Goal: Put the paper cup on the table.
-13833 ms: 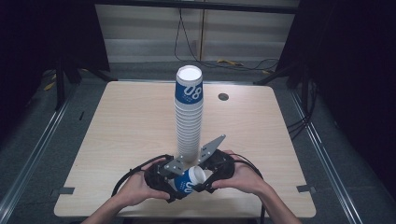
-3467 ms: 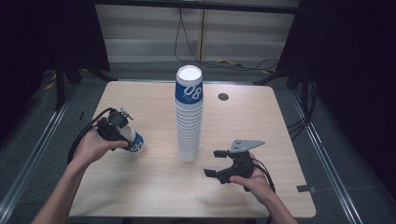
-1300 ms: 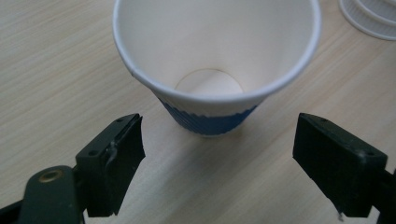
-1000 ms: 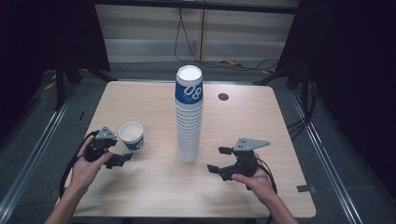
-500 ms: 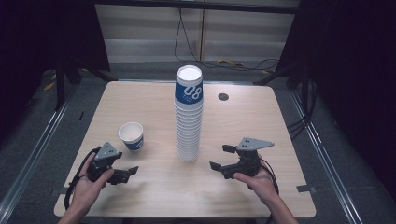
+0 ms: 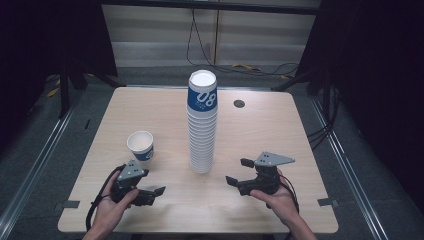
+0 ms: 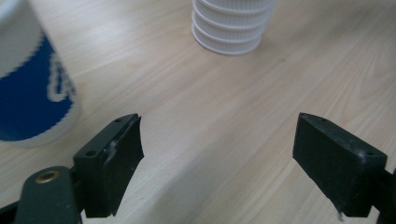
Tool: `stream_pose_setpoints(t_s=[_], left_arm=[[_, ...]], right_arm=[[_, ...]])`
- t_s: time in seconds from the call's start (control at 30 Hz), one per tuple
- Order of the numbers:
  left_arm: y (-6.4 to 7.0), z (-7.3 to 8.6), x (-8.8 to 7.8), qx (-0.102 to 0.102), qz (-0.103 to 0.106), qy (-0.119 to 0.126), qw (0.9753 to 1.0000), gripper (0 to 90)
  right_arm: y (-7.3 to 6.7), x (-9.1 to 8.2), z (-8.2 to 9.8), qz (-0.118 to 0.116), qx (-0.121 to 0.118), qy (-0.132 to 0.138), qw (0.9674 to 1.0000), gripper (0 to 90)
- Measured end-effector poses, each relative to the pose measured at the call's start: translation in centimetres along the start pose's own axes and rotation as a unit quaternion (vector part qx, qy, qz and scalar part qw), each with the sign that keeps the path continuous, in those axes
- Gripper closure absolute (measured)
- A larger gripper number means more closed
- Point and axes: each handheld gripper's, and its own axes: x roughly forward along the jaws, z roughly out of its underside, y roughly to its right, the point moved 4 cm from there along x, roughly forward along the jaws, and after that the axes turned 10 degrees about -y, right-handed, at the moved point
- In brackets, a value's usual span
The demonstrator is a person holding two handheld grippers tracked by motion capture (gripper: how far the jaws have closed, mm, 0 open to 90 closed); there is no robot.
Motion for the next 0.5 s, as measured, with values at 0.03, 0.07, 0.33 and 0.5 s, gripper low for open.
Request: stream_pose_setpoints(t_s=[0.03,0.07,0.33,0.5], left_arm=[[0.3,0.0,0.4,-0.002,0.003,0.001,1.0000,15.7],[0.7,0.0,0.7,0.003,0.007,-0.005,1.0000,15.8],[2.4,0.0,1.4,0.005,0.006,0.020,0.9998,15.9],[2.4,0.2,1.7,-0.008,0.020,0.031,0.9993,15.8]], right_arm=[[0.0,0.0,0.1,0.003,0.001,0.000,1.0000,14.3],[-0.1,0.0,0.3,0.008,0.003,-0.003,1.0000,14.5],[-0.5,0.4,1.4,0.028,0.010,-0.001,0.9996,14.4],[-0.2,0.9,2.3,0.039,0.017,-0.015,0.9990,14.3]])
